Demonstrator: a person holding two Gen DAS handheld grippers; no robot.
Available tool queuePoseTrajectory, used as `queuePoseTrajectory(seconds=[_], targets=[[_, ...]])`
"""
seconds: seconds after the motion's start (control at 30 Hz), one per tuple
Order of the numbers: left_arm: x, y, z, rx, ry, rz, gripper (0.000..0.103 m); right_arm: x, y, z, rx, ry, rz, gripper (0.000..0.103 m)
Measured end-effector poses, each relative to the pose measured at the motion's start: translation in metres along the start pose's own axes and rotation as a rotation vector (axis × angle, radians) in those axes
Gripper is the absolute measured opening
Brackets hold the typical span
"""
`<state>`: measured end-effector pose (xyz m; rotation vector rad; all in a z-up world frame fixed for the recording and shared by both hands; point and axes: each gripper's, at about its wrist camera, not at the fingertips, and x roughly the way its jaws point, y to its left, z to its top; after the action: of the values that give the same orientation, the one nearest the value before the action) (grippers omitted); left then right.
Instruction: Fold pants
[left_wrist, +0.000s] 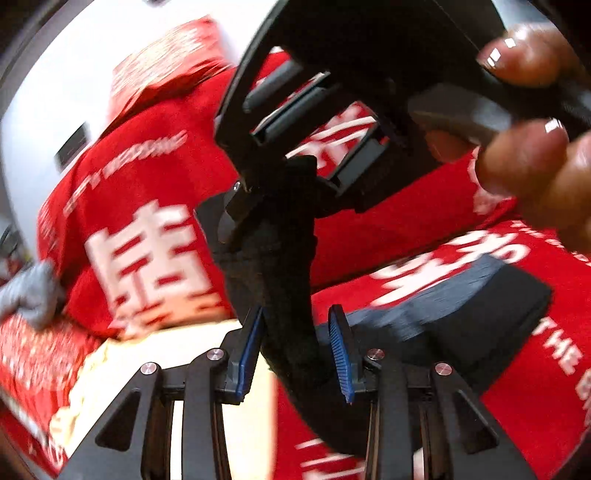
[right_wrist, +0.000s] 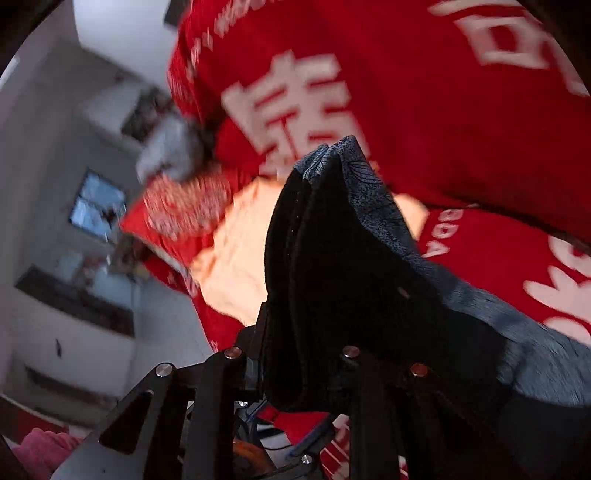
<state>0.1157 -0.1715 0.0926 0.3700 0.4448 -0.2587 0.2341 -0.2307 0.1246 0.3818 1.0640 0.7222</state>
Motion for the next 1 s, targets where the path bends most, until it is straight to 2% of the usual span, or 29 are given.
queuePoseTrajectory(seconds=[0.13, 0.23, 0.4, 0.53, 0.6, 0.67, 0.73, 0.83, 0.93, 1.0], targets=[[-0.003, -0.058, 0.017, 0.096, -0.016, -0.079, 0.036, -0.072, -0.053, -0.031, 0.087, -0.118, 0.009, 0.022], [0.002, -0.108, 0.021, 0.167, 0.012, -0.148, 0.036, -0.113, -0.104, -0.06, 0.172, -0.179, 0.002, 0.021], [0.023, -0.179, 0.004, 0.285, 0.104, -0.228, 0.036, -0.132, -0.187, -0.112, 0.316, -0.23, -0.017, 0.021], [0.037, -0.208, -0.011, 0.349, 0.161, -0.244, 0.036, -0.131, -0.242, -0.144, 0.424, -0.243, -0.028, 0.021], [0.037, -0.213, -0.015, 0.362, 0.179, -0.255, 0.037, -0.125, -0.259, -0.155, 0.448, -0.246, -0.028, 0.021], [0.033, -0.212, -0.016, 0.376, 0.176, -0.274, 0.044, -0.124, -0.264, -0.158, 0.442, -0.255, -0.027, 0.021], [0.027, -0.204, -0.014, 0.366, 0.161, -0.279, 0.068, -0.127, -0.264, -0.157, 0.434, -0.263, -0.035, 0.021], [0.016, -0.179, -0.01, 0.317, 0.138, -0.298, 0.069, -0.127, -0.261, -0.153, 0.426, -0.255, -0.048, 0.021], [0.007, -0.142, -0.006, 0.239, 0.117, -0.242, 0.069, -0.127, -0.262, -0.158, 0.442, -0.248, -0.012, 0.023], [0.013, -0.107, -0.004, 0.135, 0.141, -0.197, 0.069, -0.129, -0.266, -0.163, 0.465, -0.257, 0.007, 0.024]])
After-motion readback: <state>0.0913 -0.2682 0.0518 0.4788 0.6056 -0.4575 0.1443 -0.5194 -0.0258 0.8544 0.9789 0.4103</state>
